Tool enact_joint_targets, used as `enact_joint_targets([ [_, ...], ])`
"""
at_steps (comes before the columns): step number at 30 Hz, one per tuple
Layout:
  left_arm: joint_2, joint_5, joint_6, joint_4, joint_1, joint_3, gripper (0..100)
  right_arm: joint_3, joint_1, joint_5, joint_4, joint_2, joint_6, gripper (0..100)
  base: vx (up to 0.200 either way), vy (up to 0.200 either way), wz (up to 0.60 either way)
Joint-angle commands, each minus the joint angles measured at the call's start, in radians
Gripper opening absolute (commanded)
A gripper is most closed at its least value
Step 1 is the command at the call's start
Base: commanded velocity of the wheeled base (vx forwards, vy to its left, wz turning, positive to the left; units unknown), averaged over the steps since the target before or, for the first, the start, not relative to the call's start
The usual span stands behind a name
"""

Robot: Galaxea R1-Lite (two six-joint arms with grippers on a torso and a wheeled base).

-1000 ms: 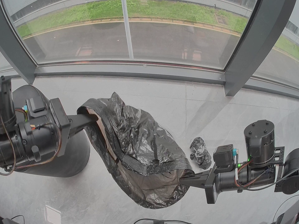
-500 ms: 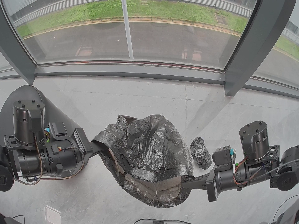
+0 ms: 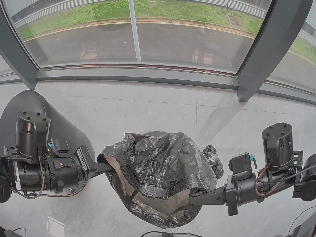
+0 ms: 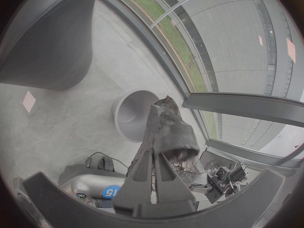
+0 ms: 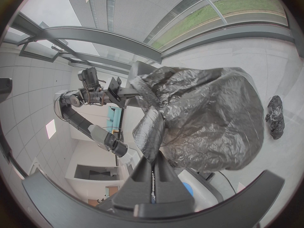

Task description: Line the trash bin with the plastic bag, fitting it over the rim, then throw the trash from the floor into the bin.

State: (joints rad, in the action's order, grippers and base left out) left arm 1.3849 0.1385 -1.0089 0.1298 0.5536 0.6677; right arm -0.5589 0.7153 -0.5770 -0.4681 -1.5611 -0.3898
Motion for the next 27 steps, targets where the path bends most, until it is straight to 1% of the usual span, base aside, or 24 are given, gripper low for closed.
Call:
enact_joint_targets([
  [1, -0.061, 0.0, -0.011, -0.038, 0.0, -0.002, 0, 0.001, 0.016, -0.017, -0.001, 0.041, -0.015, 0, 0.0, 0.0, 0.0],
  [5, -0.093, 0.0, -0.016, -0.058, 0.0, -0.013, 0, 0.001, 0.027, -0.021, -0.001, 0.035, -0.017, 0, 0.0, 0.0, 0.0],
  [10, -0.138, -0.002, -0.027, -0.058, 0.0, -0.046, 0, -0.004, 0.065, -0.024, -0.007, 0.035, -0.015, 0, 0.0, 0.0, 0.0],
  [17, -0.15, 0.001, -0.023, -0.058, 0.0, -0.063, 0, -0.021, 0.064, -0.015, -0.015, 0.007, -0.015, 0, 0.0, 0.0, 0.0],
  [19, -0.156, 0.001, -0.017, -0.044, 0.003, -0.086, 0, -0.022, 0.058, -0.01, -0.018, 0.006, -0.015, 0, 0.0, 0.0, 0.0],
  [21, -0.173, 0.007, 0.0, -0.033, 0.014, -0.111, 0, -0.03, 0.05, -0.007, -0.02, 0.007, -0.015, 0, 0.0, 0.0, 0.0],
  [23, -0.214, 0.039, 0.038, -0.01, 0.042, -0.14, 0, -0.053, 0.035, -0.007, -0.02, 0.006, -0.015, 0, 0.0, 0.0, 0.0],
  [26, -0.253, 0.069, 0.105, 0.017, 0.058, -0.172, 0, -0.093, 0.023, -0.006, -0.017, -0.004, -0.017, 0, 0.0, 0.0, 0.0],
  [27, -0.267, 0.066, 0.158, 0.03, 0.068, -0.186, 0, -0.114, 0.019, 0.002, -0.012, -0.007, -0.017, 0, 0.0, 0.0, 0.0],
])
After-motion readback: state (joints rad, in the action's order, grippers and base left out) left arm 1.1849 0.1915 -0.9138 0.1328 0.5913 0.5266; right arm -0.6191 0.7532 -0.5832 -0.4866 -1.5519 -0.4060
